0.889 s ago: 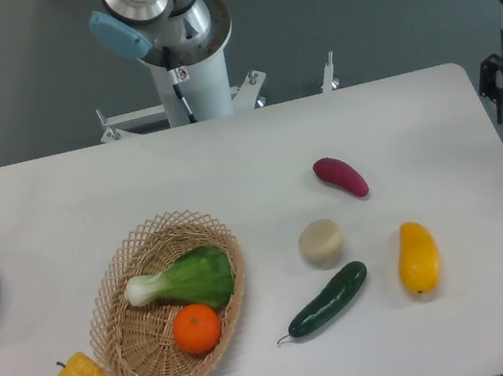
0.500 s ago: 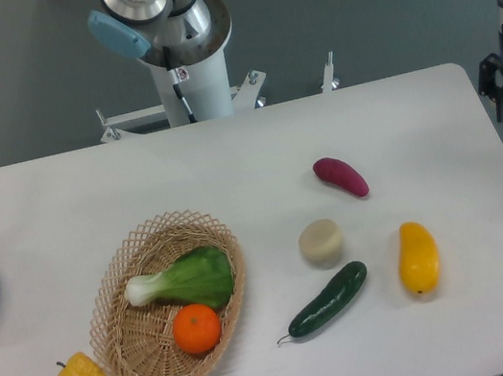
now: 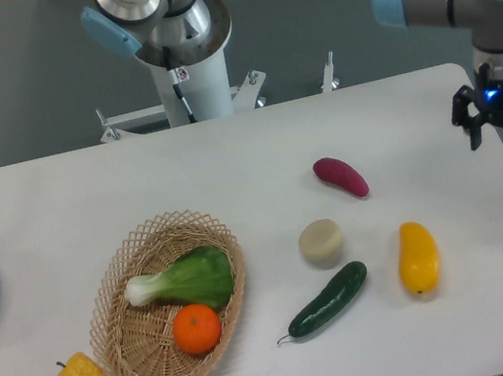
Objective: Pick up the mango from the table
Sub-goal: 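Move the open gripper over the yellow mango and lower it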
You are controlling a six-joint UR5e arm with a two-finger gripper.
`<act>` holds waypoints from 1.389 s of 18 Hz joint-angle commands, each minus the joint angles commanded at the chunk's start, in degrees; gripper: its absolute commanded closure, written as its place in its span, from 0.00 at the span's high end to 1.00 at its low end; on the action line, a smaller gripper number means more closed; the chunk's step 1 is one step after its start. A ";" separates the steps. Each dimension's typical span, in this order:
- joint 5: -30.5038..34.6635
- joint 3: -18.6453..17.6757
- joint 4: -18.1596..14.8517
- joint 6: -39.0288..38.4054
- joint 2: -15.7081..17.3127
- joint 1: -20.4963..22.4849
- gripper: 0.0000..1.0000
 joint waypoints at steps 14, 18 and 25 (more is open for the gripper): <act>-0.62 -0.80 0.18 -24.87 -5.45 -5.45 1.00; -0.53 -0.53 2.80 -28.06 -7.21 -7.56 1.00; -0.26 -0.53 5.98 -29.38 -9.40 -9.59 1.00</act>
